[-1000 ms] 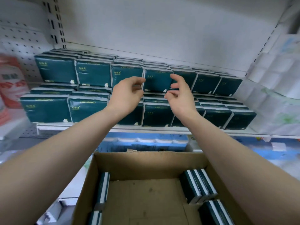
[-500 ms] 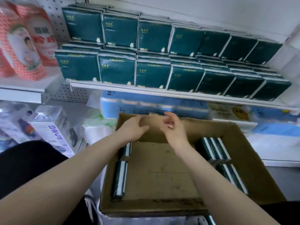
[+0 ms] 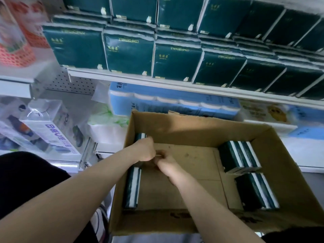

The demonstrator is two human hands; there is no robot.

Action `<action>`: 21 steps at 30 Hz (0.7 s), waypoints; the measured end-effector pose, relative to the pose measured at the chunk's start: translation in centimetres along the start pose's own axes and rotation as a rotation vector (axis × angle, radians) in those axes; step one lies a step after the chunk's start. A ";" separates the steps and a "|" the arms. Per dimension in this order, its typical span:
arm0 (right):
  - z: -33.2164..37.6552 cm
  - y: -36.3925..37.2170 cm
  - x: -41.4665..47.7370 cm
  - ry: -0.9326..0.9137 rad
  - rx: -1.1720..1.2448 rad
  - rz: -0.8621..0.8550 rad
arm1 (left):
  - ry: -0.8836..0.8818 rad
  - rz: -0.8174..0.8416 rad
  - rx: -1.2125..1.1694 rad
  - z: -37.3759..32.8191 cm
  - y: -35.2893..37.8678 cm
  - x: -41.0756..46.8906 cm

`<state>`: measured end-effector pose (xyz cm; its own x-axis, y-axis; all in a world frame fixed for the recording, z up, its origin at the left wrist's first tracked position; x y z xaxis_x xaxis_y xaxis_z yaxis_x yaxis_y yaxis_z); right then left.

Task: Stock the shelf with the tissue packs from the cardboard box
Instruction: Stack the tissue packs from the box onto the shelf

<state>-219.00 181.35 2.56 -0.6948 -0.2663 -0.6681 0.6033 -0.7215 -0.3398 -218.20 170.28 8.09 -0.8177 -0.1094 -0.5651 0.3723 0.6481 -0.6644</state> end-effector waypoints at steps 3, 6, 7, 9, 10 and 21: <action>0.1 1.1 0.9 -0.002 0.044 0.055 | -0.029 -0.009 -0.013 0.3 -0.3 0.6; 0.3 1.5 1.7 -0.013 0.092 0.060 | -0.034 -0.038 -0.022 1.1 -0.5 1.2; 0.3 1.6 1.8 -0.017 0.094 0.054 | -0.036 -0.040 -0.031 1.4 -0.5 1.3; 0.3 1.5 2.2 -0.013 0.089 0.039 | -0.038 -0.036 -0.058 1.7 -0.6 1.4; 0.2 1.4 2.6 0.000 0.088 0.027 | -0.035 -0.030 -0.072 1.6 -0.5 1.6; 1.6 -7.0 0.0 -0.007 0.153 -0.037 | 0.147 -0.140 -0.119 -0.3 -1.7 1.3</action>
<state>-223.81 185.34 6.02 -0.7182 -0.2420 -0.6524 0.5114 -0.8194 -0.2590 -220.05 169.23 8.62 -0.9163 -0.0991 -0.3880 0.2034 0.7193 -0.6642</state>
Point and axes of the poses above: each hand's wrist, its own x-axis towards the middle knuckle, its own y-axis out of the palm, z = x × y, the point moved 4 cm from there along x, towards the middle knuckle, and after that the axes turned 3 degrees about y, right-handed, at the moved point
